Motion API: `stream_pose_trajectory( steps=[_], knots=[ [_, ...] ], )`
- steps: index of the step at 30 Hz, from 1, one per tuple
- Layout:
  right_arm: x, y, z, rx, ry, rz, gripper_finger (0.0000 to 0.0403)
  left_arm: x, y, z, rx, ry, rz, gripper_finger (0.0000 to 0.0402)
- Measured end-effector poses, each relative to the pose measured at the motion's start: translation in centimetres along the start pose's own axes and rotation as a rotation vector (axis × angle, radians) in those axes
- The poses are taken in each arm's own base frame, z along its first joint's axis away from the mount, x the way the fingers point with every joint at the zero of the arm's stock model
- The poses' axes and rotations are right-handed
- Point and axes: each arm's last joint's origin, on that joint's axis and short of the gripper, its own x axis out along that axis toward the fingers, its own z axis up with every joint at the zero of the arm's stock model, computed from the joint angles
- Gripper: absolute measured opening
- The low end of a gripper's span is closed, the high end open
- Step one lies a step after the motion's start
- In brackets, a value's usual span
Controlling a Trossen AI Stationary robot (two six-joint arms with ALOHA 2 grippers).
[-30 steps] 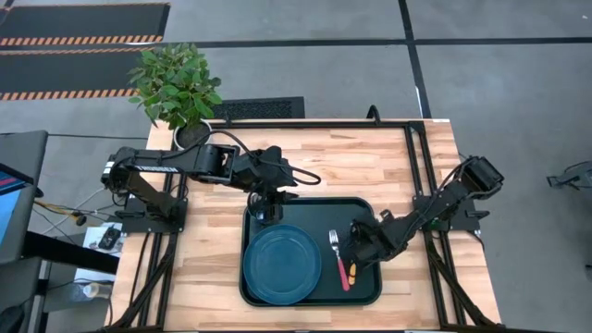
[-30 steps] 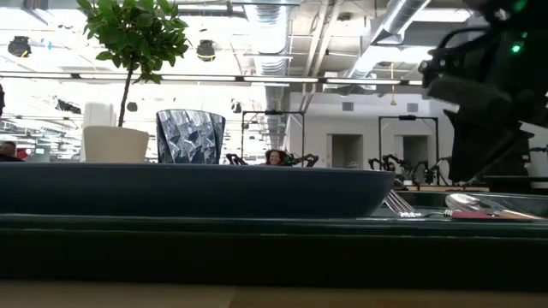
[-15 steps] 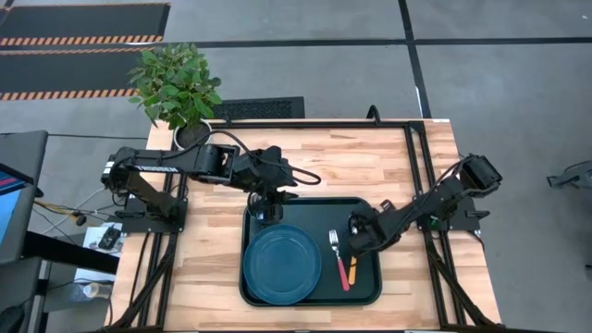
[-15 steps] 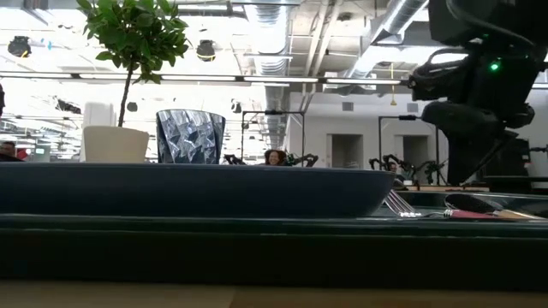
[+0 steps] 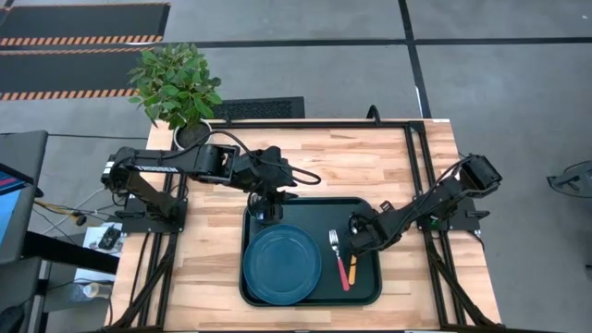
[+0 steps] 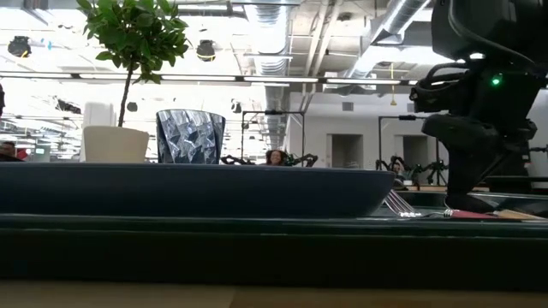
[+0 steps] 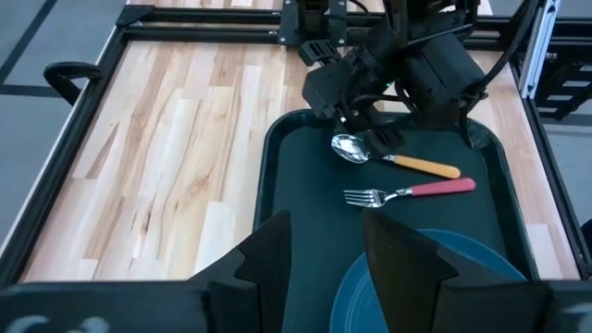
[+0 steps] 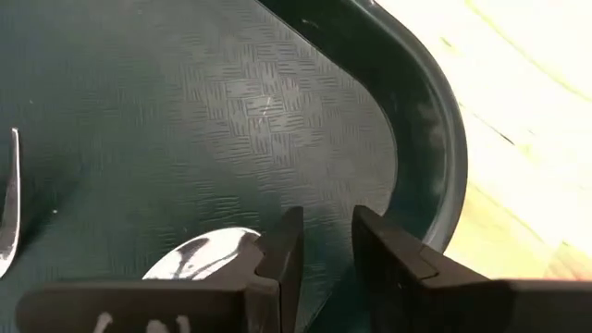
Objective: Pick and place plate/cup/fork/spoon on tray
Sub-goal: Put the pink fork on the black serving tray to the left of the brown spoon
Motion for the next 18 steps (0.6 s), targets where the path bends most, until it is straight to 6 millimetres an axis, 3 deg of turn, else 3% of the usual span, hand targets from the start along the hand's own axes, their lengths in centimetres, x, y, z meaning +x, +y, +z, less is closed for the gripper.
stream_pose_trajectory(
  steps=[18],
  knots=[
    [-0.3, 1.0, -0.3, -0.023, -0.011, 0.099, 0.0118, 0.0, 0.0, 0.0, -0.018, 0.000, -0.001, 0.0122]
  ],
)
